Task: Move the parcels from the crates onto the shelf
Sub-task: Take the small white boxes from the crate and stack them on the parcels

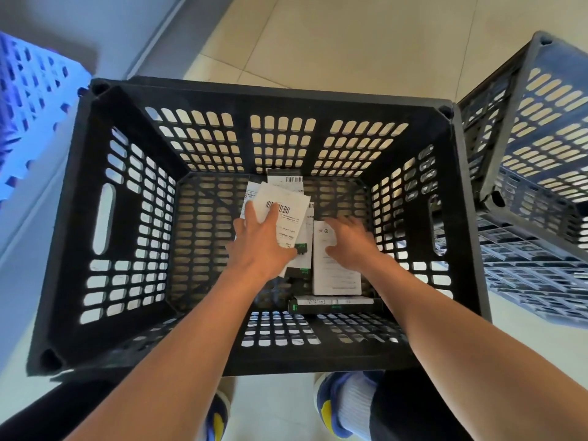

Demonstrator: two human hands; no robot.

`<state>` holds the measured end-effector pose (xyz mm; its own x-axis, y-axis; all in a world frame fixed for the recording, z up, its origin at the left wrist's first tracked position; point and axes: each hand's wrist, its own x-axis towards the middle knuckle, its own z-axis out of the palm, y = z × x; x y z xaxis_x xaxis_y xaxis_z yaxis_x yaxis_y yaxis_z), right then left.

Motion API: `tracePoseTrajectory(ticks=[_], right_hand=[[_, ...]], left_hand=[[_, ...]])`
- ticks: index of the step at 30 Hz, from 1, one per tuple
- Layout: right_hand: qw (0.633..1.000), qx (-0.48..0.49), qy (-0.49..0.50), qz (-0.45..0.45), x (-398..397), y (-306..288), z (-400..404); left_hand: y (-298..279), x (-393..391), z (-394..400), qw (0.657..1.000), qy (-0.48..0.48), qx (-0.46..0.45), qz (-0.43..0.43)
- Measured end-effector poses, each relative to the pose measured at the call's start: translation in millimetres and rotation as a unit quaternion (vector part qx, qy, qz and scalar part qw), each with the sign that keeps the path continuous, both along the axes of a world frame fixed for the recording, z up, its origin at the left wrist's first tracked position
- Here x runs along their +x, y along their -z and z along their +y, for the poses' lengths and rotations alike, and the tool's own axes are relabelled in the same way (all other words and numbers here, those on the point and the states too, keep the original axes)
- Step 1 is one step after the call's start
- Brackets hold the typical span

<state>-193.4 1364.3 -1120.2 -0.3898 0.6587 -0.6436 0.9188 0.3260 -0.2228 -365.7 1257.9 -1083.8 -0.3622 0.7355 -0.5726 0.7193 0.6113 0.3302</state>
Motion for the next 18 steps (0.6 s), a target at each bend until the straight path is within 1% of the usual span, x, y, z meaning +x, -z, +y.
tracePoseTrajectory(ticks=[2,9,18], right_hand=[[1.0,-0.006,-0.01,-0.012,-1,8,2],[1.0,-0.002,0.014,-0.003,0,14,-1],[0.995,0.044,0.084,0.032,-15,4,-5]], left_hand=[[3,0,0,1.0,0.002,-0.007,0.005],[10,3,0,0.999,0.008,-0.03,0.007],[17,6,2,0.999,0.007,-0.029,0.017]])
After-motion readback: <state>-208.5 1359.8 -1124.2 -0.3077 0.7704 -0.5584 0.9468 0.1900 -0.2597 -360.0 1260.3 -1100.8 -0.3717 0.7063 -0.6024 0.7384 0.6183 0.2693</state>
